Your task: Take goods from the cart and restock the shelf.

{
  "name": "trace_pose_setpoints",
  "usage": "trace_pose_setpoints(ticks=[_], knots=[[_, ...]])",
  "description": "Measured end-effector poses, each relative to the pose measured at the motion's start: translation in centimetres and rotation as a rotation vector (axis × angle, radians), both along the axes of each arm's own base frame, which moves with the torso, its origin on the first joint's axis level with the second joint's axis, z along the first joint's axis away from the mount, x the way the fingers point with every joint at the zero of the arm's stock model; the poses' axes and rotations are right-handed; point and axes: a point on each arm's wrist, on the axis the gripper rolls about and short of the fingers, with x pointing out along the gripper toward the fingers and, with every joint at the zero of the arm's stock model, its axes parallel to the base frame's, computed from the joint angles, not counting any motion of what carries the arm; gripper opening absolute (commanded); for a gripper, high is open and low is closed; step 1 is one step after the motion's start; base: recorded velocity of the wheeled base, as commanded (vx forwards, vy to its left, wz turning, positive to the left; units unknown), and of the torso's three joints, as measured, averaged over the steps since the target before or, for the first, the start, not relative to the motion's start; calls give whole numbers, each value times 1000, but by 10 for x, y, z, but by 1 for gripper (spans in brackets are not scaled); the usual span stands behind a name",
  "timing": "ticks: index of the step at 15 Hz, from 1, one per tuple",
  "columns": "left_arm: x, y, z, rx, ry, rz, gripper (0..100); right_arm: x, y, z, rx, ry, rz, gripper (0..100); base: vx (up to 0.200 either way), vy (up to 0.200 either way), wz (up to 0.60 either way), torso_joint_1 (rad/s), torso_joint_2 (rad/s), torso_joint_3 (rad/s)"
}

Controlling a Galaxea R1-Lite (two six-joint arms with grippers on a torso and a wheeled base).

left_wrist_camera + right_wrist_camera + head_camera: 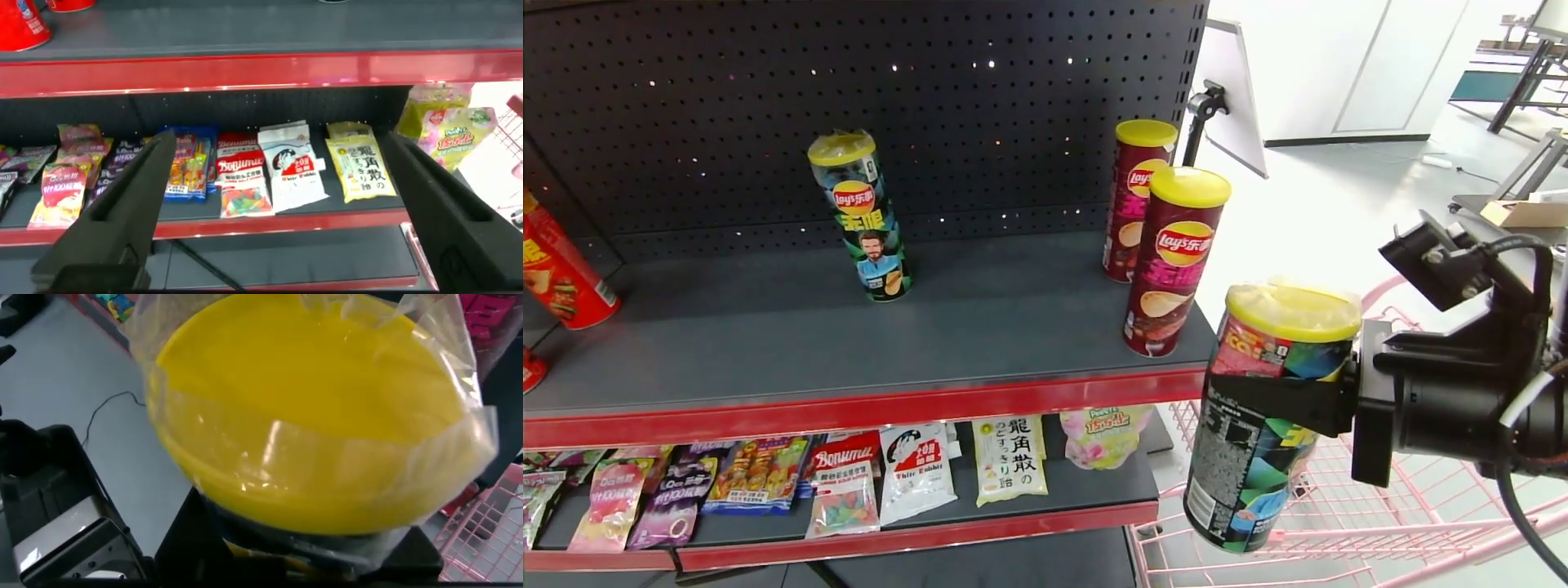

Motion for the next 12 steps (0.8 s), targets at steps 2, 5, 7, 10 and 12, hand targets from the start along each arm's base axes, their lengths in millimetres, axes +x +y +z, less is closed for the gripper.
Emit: trace_pose_setpoints(ticks=[2,5,7,10,12], knots=[[0,0,0,0,0,0,100,-1,-1,-1,-2,0,0,0,0,0,300,1,4,1],[0,0,0,0,0,0,100,-1,-1,-1,-1,-1,1,0,0,0,0,0,0,0],[0,0,0,0,0,1,100,-3,-2,-1,-2,-2,0,0,0,0,0,0,0,0],[0,0,0,0,0,0,100,-8,-5,-6,-35,-27,18,0,0,0,0,0,0,0],[0,0,0,0,0,0,100,-10,-6,-7,-34,-29,21,0,0,0,0,0,0,0]])
